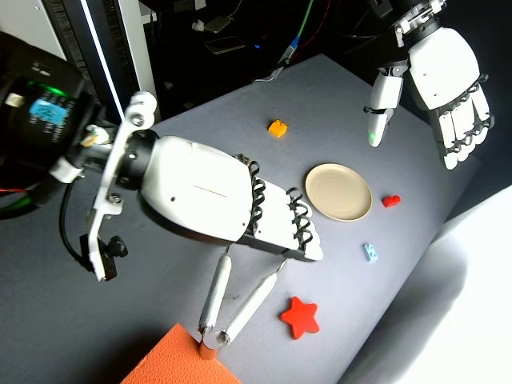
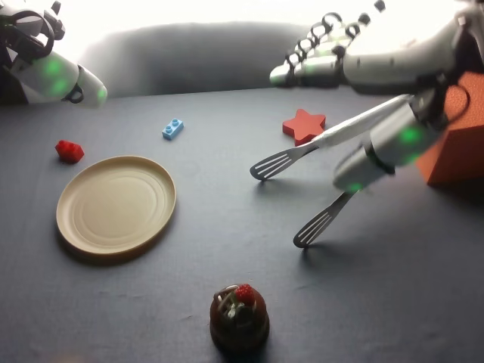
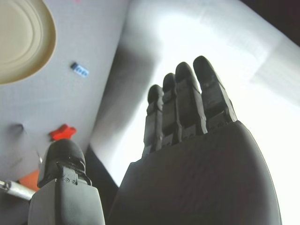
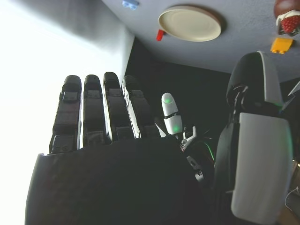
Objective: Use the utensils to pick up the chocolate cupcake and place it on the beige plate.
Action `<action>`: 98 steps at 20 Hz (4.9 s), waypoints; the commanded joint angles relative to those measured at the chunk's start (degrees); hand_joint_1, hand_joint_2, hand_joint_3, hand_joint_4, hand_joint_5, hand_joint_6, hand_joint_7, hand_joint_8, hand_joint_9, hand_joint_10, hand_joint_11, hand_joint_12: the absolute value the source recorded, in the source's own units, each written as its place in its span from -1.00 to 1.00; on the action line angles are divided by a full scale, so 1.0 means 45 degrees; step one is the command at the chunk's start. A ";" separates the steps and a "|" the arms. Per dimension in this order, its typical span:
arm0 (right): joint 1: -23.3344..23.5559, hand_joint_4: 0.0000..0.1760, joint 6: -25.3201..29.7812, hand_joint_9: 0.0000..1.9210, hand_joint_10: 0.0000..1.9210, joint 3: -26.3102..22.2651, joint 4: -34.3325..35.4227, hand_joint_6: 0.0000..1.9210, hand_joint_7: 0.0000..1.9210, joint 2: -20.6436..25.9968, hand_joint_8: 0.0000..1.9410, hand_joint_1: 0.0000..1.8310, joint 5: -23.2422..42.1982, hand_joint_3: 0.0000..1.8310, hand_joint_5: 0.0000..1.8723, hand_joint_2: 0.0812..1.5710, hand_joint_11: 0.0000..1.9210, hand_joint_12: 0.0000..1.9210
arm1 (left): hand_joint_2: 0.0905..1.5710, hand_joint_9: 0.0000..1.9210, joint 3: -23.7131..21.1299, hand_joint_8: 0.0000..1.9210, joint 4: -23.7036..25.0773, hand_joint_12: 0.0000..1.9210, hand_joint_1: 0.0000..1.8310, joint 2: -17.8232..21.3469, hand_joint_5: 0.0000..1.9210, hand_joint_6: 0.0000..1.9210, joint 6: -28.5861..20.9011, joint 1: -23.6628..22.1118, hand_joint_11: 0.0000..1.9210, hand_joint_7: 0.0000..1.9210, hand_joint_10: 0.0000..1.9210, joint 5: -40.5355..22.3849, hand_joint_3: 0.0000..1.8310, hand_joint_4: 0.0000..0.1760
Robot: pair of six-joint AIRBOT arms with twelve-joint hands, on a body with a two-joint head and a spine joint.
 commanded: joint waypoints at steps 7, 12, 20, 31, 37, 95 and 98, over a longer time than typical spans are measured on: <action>0.0676 -1.00 0.9358 -1.00 -1.00 0.0534 -0.9980 -1.00 -1.00 -0.0645 -1.00 -0.51 -0.0588 -1.00 -1.00 0.12 -1.00 -1.00 | 0.32 -0.80 -0.0181 -1.00 0.0902 -0.59 -0.81 0.0093 -0.82 -1.00 0.0195 -0.0243 -1.00 -0.80 -1.00 0.0075 -1.00 -1.00; 0.1059 -1.00 1.1353 -1.00 -1.00 0.0572 -1.1462 -1.00 -1.00 -0.0910 -1.00 -0.49 -0.1837 -1.00 -1.00 0.13 -1.00 -1.00 | 0.31 -0.78 -0.0098 -1.00 0.0563 -0.53 -0.81 0.0075 -0.80 -0.99 0.0311 -0.0324 -1.00 -0.78 -0.99 0.0144 -1.00 -1.00; 0.1011 -1.00 1.1175 -1.00 -1.00 0.1002 -1.0105 -1.00 -1.00 -0.1458 -1.00 -0.43 -0.2693 -0.99 -1.00 0.16 -1.00 -1.00 | 0.32 -0.81 -0.0083 -1.00 0.0438 -0.53 -0.81 0.0038 -0.83 -1.00 0.0479 -0.0429 -1.00 -0.82 -1.00 0.0211 -1.00 -1.00; 0.0151 -1.00 1.1087 -1.00 -1.00 0.2387 -0.9058 -1.00 -1.00 -0.2706 -1.00 -0.45 -0.2885 -1.00 -1.00 0.15 -1.00 -1.00 | 0.31 -0.78 -0.0065 -1.00 0.0419 -0.49 -0.75 0.0027 -0.81 -1.00 0.0483 -0.0424 -1.00 -0.78 -1.00 0.0213 -1.00 -1.00; -0.0084 -1.00 1.0830 -1.00 -1.00 0.3389 -0.7464 -1.00 -1.00 -0.3171 -1.00 -0.43 -0.3225 -1.00 -1.00 0.14 -1.00 -1.00 | 0.31 -0.77 -0.0101 -1.00 0.0420 -0.49 -0.78 0.0028 -0.79 -1.00 0.0507 -0.0436 -1.00 -0.77 -1.00 0.0215 -1.00 -1.00; -0.1675 -1.00 0.9200 -1.00 -1.00 0.4016 -0.8268 -1.00 -1.00 -0.3206 -1.00 -0.09 -0.1158 -0.98 -1.00 0.28 -1.00 -1.00 | 0.27 -0.81 -0.0026 -1.00 0.0477 -0.64 -0.72 -0.0014 -0.84 -1.00 0.0588 -0.0520 -1.00 -0.81 -0.99 0.0187 -1.00 -1.00; -0.1663 -1.00 0.9200 -1.00 -1.00 0.4013 -0.8268 -1.00 -1.00 -0.3204 -1.00 -0.12 -0.1193 -0.99 -1.00 0.25 -1.00 -1.00 | 0.25 -0.81 -0.0017 -1.00 0.0477 -0.61 -0.68 -0.0015 -0.83 -1.00 0.0588 -0.0522 -1.00 -0.81 -1.00 0.0187 -1.00 -1.00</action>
